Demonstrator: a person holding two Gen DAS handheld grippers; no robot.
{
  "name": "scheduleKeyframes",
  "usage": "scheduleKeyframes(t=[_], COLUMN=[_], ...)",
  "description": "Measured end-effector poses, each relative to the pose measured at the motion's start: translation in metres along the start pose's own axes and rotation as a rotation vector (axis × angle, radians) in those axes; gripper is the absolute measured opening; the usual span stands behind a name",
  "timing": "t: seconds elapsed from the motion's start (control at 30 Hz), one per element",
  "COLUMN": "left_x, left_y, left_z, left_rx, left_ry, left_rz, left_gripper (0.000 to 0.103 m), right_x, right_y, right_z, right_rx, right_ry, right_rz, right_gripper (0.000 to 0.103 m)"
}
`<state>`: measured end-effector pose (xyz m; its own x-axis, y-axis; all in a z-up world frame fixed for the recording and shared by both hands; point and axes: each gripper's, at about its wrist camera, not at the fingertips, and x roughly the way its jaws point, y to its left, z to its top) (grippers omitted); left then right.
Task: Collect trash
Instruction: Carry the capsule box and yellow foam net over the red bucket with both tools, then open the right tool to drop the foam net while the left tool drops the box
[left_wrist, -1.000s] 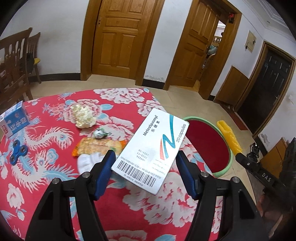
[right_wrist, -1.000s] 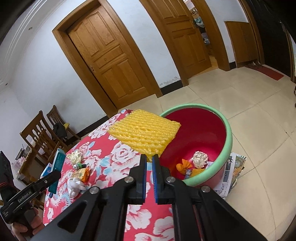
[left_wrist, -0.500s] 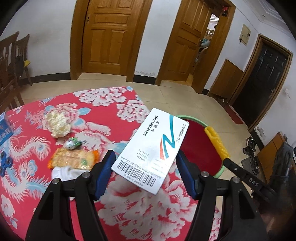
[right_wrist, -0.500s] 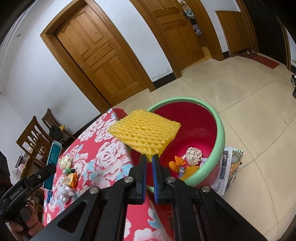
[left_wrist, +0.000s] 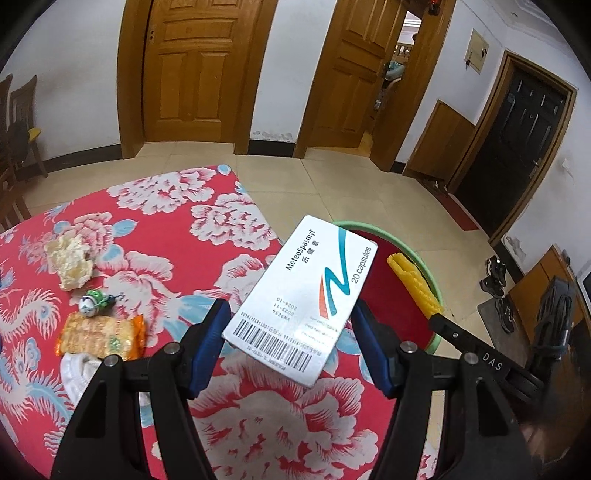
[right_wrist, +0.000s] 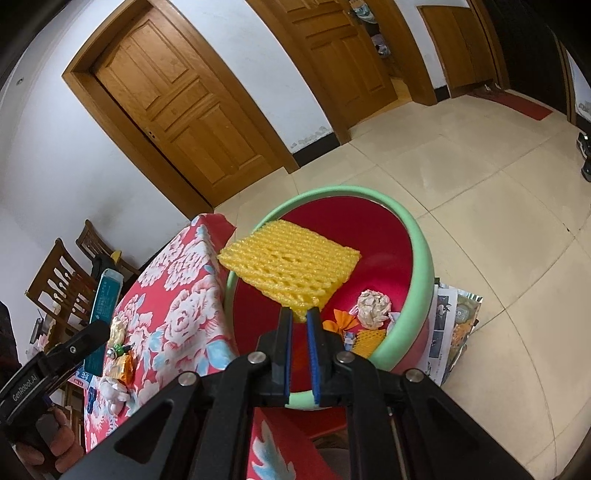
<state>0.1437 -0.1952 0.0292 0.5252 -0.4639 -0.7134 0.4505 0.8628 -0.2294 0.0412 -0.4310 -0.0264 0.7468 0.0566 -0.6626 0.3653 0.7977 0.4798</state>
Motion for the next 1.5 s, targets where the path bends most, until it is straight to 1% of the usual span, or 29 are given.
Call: scheduleKeyframes(t=[0.03,0.07,0.1,0.17,0.23,0.3,0.47,0.57,0.67,0.8,0.9,1.03,1.1,1.27,1.4,1.5], left_x=[0.003,0.004,0.006,0.009,0.012,0.015,0.027,0.04,0.052,0.063,0.069,0.079,0.08,0.083,0.083,0.076], left_y=[-0.001,-0.001,-0.002,-0.003,-0.005,-0.007,-0.016,-0.022,-0.03,-0.042,-0.05,-0.062,-0.065,-0.066,-0.062,-0.057], left_z=[0.0,0.0,0.0,0.001,0.001,0.002,0.004,0.006,0.008,0.012,0.015,0.018,0.017,0.013,0.014,0.014], left_rx=[0.001,0.001,0.002,0.004,0.007,0.013,0.039,0.054,0.066,0.091,0.103,0.137,0.143,0.126,0.116,0.101], left_ry=[0.004,0.006,0.009,0.015,0.018,0.02,0.028,0.051,0.07,0.08,0.088,0.123,0.125,0.137,0.125,0.114], left_rz=[-0.001,-0.001,-0.002,-0.005,-0.01,-0.013,-0.025,-0.019,-0.028,-0.037,-0.056,-0.091,-0.087,-0.083,-0.064,-0.064], left_gripper=[0.067,0.067,0.067,0.067,0.067,0.067,0.067,0.067,0.067,0.067,0.067,0.067,0.067,0.068,0.069,0.069], right_x=[0.001,0.001,0.002,0.002,-0.001,-0.003,-0.013,-0.022,-0.028,-0.033,-0.035,-0.037,-0.037,-0.038,-0.041,-0.042], right_y=[-0.001,-0.001,-0.002,-0.005,-0.005,-0.006,-0.007,-0.009,-0.011,-0.017,-0.02,-0.023,-0.025,-0.028,-0.03,-0.029], right_z=[0.0,0.001,0.001,0.001,0.001,0.001,0.001,0.001,0.001,0.001,0.001,0.0,-0.001,-0.001,-0.002,-0.002], right_rx=[0.002,0.004,0.005,0.007,0.007,0.005,0.007,0.013,0.017,0.033,0.041,0.045,0.05,0.053,0.051,0.047], right_ry=[0.006,0.011,0.015,0.013,0.008,0.0,-0.028,-0.047,-0.065,-0.074,-0.077,-0.078,-0.078,-0.074,-0.075,-0.077], right_rz=[0.003,0.004,0.006,0.008,0.011,0.012,0.003,0.0,-0.007,-0.01,-0.012,-0.017,-0.019,-0.018,-0.016,-0.019], right_gripper=[0.013,0.017,0.024,0.03,0.031,0.037,0.041,0.041,0.042,0.042,0.042,0.042,0.042,0.042,0.043,0.043])
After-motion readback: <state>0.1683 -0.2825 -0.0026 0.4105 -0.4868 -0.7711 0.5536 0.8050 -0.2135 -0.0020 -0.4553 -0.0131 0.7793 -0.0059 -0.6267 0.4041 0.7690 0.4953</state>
